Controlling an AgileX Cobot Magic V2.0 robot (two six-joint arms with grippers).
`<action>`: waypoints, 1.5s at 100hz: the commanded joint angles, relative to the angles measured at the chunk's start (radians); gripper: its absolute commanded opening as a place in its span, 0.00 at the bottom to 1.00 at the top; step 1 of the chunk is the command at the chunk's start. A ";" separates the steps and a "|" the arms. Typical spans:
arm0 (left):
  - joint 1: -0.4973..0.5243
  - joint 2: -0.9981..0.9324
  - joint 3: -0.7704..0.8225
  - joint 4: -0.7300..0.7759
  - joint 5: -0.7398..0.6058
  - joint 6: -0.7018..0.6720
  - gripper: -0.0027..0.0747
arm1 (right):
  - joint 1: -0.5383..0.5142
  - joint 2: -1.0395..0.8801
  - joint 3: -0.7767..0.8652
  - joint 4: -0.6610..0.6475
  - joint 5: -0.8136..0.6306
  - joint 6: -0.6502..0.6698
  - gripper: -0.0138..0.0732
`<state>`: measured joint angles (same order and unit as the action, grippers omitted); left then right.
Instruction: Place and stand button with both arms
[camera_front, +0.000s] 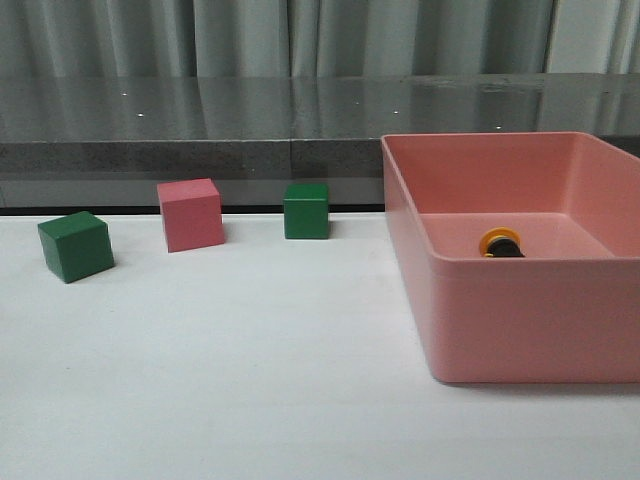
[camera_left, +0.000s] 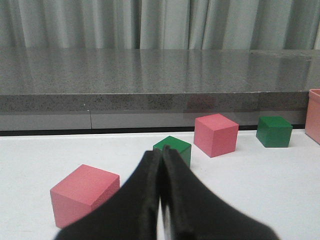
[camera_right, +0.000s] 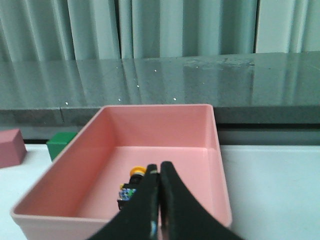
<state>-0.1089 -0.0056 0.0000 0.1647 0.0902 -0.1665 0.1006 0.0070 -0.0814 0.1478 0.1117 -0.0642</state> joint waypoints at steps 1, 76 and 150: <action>-0.008 -0.030 0.044 -0.009 -0.075 -0.007 0.01 | 0.004 0.080 -0.138 0.046 0.031 0.001 0.08; -0.008 -0.030 0.044 -0.009 -0.075 -0.007 0.01 | 0.041 1.056 -0.731 0.181 0.142 -0.051 0.09; -0.008 -0.030 0.044 -0.009 -0.075 -0.007 0.01 | 0.100 1.522 -0.822 0.181 -0.033 -0.161 0.88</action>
<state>-0.1089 -0.0056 0.0000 0.1647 0.0902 -0.1665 0.1890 1.5098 -0.8671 0.3191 0.1667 -0.2084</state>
